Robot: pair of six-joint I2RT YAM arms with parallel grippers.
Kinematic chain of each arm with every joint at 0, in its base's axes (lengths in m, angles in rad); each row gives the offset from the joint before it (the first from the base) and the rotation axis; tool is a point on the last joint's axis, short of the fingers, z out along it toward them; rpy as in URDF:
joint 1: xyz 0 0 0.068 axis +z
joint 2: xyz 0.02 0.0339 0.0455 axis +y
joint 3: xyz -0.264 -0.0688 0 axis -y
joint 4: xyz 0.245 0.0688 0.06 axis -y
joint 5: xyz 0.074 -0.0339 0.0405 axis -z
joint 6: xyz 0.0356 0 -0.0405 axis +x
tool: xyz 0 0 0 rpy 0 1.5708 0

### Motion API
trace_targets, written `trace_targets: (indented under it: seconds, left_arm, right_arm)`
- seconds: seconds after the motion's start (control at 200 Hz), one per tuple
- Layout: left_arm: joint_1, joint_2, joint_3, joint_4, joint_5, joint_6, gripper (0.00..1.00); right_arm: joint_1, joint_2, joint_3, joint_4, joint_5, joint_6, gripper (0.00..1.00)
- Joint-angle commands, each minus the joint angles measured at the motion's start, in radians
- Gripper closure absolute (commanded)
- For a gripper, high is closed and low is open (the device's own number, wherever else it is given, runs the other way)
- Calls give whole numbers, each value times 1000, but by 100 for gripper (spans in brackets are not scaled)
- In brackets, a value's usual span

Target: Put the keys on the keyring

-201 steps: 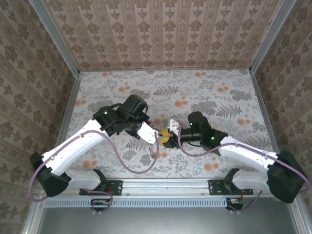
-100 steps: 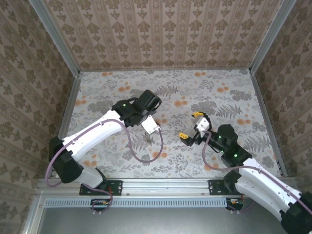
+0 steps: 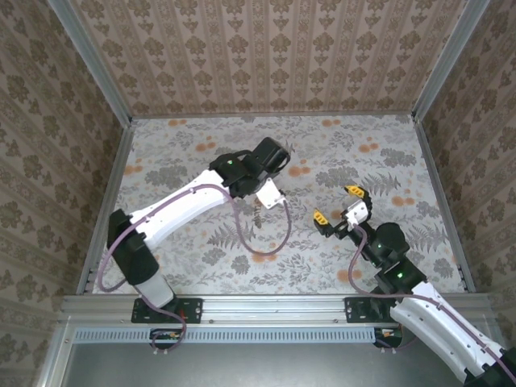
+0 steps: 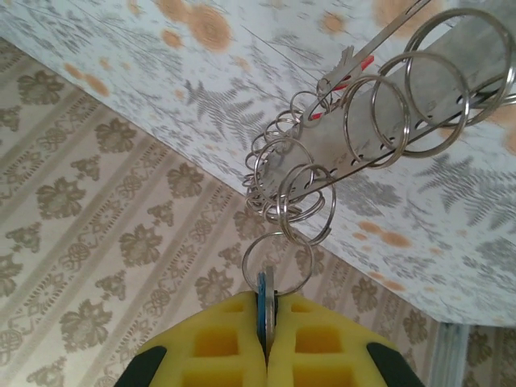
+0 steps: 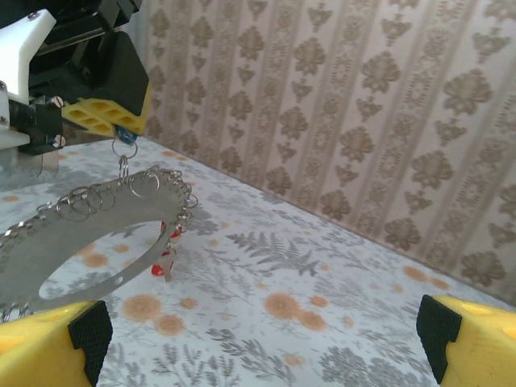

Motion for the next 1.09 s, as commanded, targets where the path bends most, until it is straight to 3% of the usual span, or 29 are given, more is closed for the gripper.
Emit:
trace_targets:
  seconds: [0.0,0.085,0.25,0.4,0.665,0.965,1.09]
  left_arm:
    - [-38,93,114,-34,43,-91,100]
    - [-53,167,196,-39,76,-131,100]
    - [-69,300,363,-95,239,-236,100]
    - [-44,356,363,-75,351,-309,100]
    - [48,337,173,-80,398,-364,100]
    - [197,277,-95,-86,365,-439,100]
    - [250,279,-171,-90,388,-513,91]
  right_arm:
    - [-13,-44,-3,-38,195,47,0]
    - [-33,-62,18,-128,328,63,0]
    - [-116,-106,40,-224,442,103,0]
    - [-206,-95,64,-297,430,159,0]
    - [-225,-54,49,-243,323,168,0]
    - [-226,17,17,-191,254,196,0]
    - [-226,53,16,-162,250,192,0]
